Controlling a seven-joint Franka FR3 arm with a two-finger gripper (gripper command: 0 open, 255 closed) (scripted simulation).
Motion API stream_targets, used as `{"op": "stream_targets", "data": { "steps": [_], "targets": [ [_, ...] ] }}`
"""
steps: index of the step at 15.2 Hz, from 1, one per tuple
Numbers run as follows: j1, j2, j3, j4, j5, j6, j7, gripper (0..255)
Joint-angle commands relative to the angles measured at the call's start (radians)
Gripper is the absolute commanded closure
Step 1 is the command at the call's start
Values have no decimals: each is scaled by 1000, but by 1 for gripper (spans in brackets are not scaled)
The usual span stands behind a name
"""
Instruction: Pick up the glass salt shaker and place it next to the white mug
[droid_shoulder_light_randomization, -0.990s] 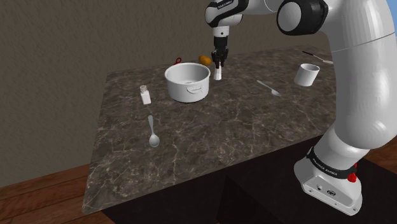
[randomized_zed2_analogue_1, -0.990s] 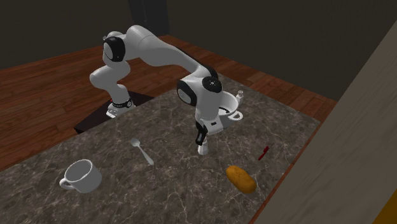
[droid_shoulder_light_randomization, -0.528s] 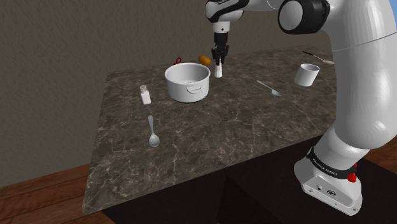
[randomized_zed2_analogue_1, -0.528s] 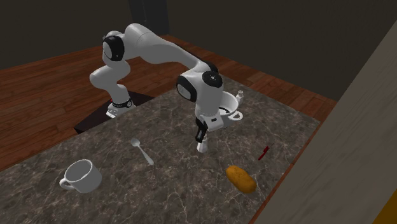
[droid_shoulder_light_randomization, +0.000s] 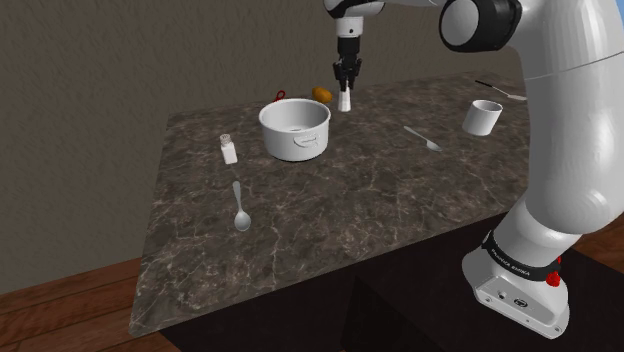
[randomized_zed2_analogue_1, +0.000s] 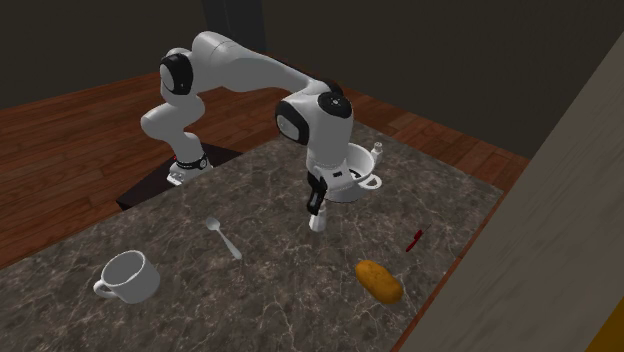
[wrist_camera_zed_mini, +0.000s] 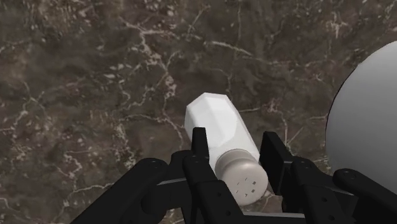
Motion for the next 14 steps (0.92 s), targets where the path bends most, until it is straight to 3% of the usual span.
{"op": "stream_targets", "data": {
  "steps": [1, 14],
  "targets": [
    [-1, 0, 0, 25, 0, -25, 2, 255],
    [-25, 37, 1, 264, 4, -225, 15, 255]
  ]
}}
